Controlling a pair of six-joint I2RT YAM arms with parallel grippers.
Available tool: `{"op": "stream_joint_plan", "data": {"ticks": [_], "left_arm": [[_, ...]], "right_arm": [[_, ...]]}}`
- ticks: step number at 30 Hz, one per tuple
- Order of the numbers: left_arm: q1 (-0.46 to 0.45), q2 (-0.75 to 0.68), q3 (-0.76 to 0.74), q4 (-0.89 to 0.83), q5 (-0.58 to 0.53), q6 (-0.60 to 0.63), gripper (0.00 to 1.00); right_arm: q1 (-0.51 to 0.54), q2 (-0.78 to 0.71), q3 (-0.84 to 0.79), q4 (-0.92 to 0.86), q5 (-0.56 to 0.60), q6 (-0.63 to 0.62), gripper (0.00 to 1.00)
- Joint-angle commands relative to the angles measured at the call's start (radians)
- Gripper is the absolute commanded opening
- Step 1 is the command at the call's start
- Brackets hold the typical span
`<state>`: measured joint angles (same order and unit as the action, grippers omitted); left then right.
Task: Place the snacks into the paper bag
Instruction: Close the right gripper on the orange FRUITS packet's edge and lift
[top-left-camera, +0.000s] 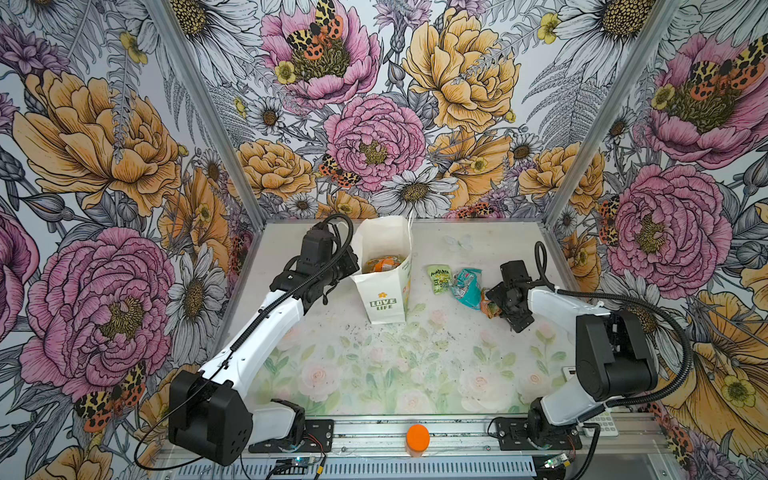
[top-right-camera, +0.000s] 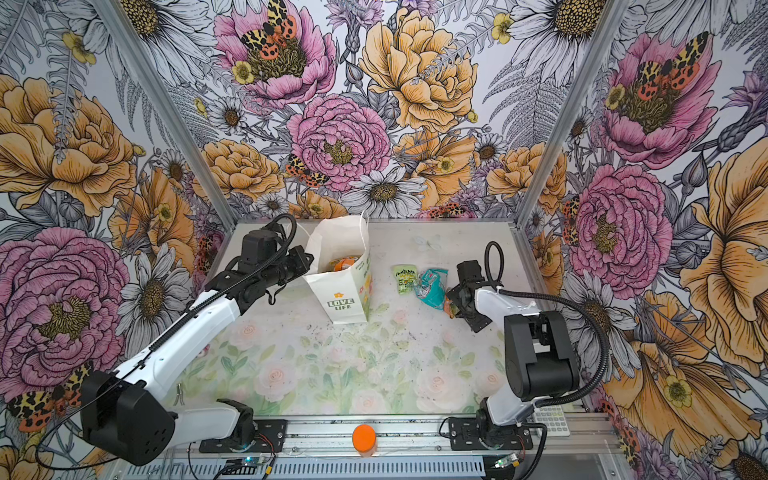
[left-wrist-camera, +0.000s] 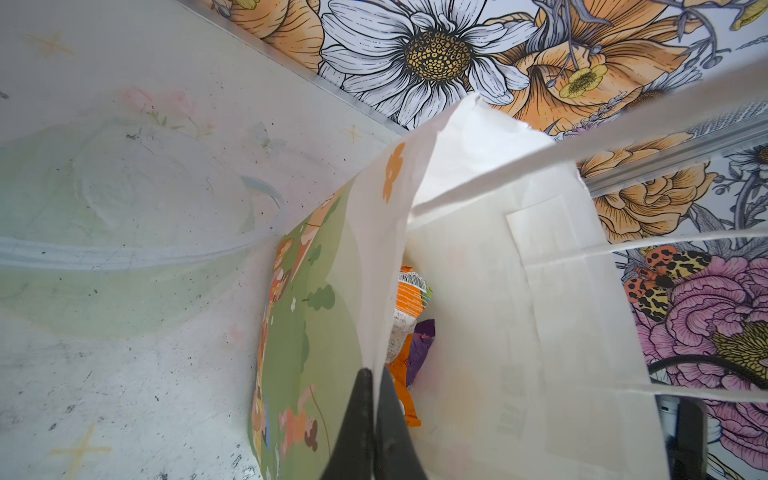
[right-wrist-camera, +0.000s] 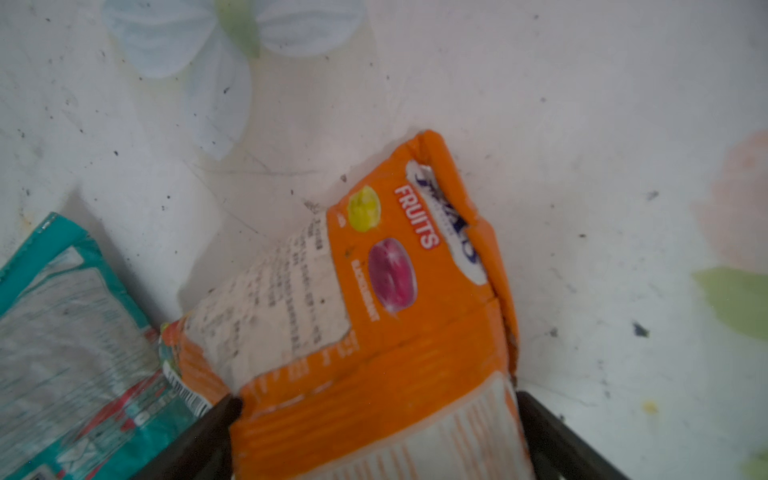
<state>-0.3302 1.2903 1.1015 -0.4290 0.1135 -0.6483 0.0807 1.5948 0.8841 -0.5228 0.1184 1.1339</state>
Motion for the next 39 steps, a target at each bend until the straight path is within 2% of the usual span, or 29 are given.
{"op": "stream_joint_plan", "data": {"ticks": [1,10,13,18,23,28,39], "left_arm": [[0.013,-0.021,-0.022,-0.017,0.006,0.007,0.0],[0.014,-0.022,-0.023,-0.018,0.008,0.004,0.0],[0.013,-0.026,-0.024,-0.017,0.006,0.002,0.0],[0.013,-0.031,-0.025,-0.017,0.005,0.001,0.0],[0.013,-0.029,-0.026,-0.017,0.007,0.001,0.0],[0.013,-0.026,-0.025,-0.016,0.007,0.001,0.0],[0.014,-0.034,-0.028,-0.016,0.006,-0.001,0.0]], "right_arm": [[-0.009,0.052,-0.005,-0.013,-0.007,-0.03,0.99],[-0.012,0.027,-0.025,-0.011,0.022,-0.062,0.88],[-0.012,0.002,-0.035,-0.011,0.039,-0.079,0.82],[-0.012,-0.029,-0.048,-0.011,0.049,-0.113,0.7],[-0.012,-0.048,-0.056,0.002,0.045,-0.145,0.51],[-0.012,-0.063,-0.063,0.026,0.021,-0.172,0.36],[-0.012,-0.133,-0.074,0.035,0.009,-0.236,0.16]]}}
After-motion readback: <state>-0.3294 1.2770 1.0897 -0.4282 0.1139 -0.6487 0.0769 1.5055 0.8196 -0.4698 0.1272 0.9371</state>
